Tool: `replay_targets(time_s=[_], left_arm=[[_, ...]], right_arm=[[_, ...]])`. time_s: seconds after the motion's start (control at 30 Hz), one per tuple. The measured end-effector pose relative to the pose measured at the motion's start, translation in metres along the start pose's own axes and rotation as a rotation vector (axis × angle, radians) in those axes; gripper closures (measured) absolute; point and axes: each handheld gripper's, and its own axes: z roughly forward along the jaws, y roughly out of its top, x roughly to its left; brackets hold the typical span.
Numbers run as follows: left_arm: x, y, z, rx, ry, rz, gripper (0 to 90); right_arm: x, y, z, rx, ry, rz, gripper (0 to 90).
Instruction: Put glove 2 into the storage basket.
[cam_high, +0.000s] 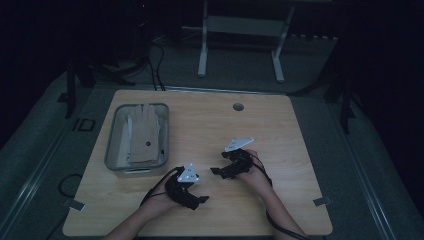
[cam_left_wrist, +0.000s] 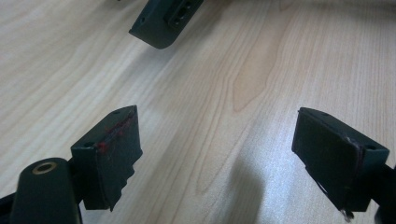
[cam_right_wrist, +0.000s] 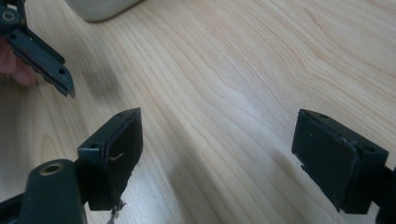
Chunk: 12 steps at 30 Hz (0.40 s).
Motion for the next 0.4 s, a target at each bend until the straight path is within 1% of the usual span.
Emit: replay_targets(time_s=[0.1, 0.13, 0.17, 0.3, 0.4], left_arm=[[0.0004, -0.0012, 0.0024, -0.001, -0.013, 0.001, 15.8], [0.0005, -0.0014, 0.0028, 0.003, -0.016, 0.005, 15.7], [0.0006, -0.0014, 0.0035, 0.011, -0.021, 0.010, 15.8], [0.0001, -0.0013, 0.0033, -0.004, -0.017, 0.017, 15.8], [0.0010, -0.0010, 0.0022, -0.013, -0.020, 0.010, 15.8]], right_arm=[[0.0019, -0.0058, 0.0018, 0.015, -0.009, -0.027, 16.4], [0.0020, -0.0069, 0.0021, 0.016, -0.010, -0.029, 16.4], [0.0019, -0.0076, 0.0024, 0.012, -0.007, -0.029, 16.4], [0.0016, -0.0086, 0.0031, -0.001, -0.011, -0.025, 16.5], [0.0005, -0.0089, 0.0031, -0.005, -0.014, -0.022, 16.5]])
